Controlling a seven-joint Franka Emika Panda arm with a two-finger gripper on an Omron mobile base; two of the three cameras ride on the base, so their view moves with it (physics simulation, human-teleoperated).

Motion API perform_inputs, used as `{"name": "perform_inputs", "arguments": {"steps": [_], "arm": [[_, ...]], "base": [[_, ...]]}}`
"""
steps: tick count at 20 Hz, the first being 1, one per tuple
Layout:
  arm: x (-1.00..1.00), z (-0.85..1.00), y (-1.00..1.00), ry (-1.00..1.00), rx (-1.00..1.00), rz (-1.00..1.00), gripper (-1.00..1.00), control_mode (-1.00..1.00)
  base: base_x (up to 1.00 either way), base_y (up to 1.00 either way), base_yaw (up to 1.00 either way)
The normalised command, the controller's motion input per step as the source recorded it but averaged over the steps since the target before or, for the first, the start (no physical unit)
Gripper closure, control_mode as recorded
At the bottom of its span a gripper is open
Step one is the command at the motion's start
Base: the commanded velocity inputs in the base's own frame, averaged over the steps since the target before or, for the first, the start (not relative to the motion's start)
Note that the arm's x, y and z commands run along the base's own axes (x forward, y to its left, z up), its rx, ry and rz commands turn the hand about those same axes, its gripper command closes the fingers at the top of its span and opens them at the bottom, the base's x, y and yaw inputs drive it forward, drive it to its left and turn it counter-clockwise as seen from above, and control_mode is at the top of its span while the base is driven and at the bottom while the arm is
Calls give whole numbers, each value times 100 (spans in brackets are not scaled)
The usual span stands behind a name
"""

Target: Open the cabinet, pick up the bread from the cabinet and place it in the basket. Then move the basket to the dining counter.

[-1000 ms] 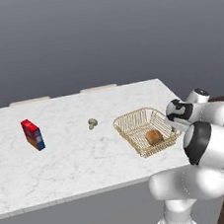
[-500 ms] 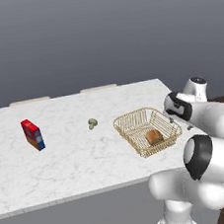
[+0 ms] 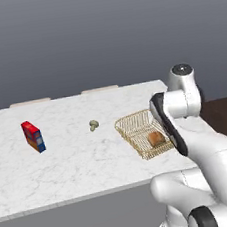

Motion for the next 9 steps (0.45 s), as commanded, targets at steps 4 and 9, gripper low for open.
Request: {"name": "perform_inputs", "arguments": {"steps": [4,9], "arm": [[-81,100,100,-19,-35,16,-100,-100],[-59,100,100,-6,-28,22,-100,-100]], "base": [[0,0,0],[0,0,0]]}}
